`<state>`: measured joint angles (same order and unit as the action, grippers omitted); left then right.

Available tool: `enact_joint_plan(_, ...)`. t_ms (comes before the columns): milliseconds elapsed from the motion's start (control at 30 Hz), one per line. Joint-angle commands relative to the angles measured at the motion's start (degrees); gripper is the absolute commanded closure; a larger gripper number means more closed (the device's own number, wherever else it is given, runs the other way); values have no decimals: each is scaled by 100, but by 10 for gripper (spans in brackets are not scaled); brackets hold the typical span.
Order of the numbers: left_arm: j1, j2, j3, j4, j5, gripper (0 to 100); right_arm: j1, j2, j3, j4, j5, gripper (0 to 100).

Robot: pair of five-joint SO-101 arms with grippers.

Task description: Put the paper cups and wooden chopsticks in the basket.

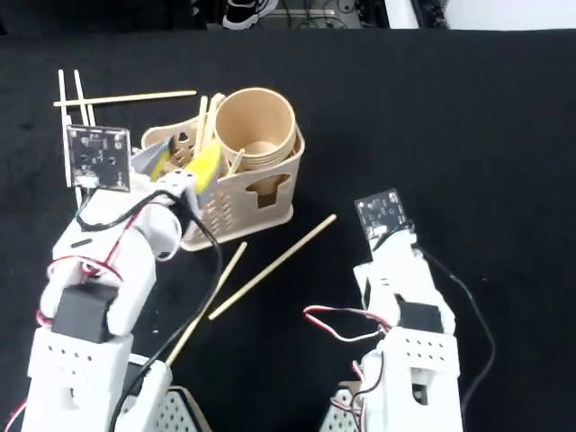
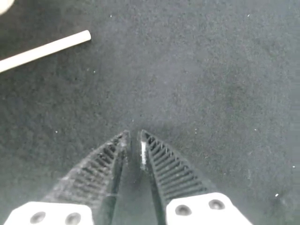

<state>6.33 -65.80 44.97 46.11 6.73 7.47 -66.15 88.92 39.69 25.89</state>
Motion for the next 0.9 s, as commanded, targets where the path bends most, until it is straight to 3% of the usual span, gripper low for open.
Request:
enact_joint_plan(0, -927, -44, -857, 1275, -105, 740, -53, 13, 31, -114, 26, 953)
enact_joint_plan(333, -2914, 44, -945, 2637, -1108, 744, -53, 13, -40, -70, -158, 952)
enact_joint_plan(567, -3670, 721, 48, 2426, -1081, 744, -308, 13, -330, -62, -2435, 951)
enact_joint_plan(767, -3749, 1002, 295, 2215, -1073, 744, -1011, 57, -558, 18, -4105, 876)
enact_joint_plan(867, -3741, 1064, 303, 2409, -1029, 744, -1292, 75, -1077, 580, -4598, 878)
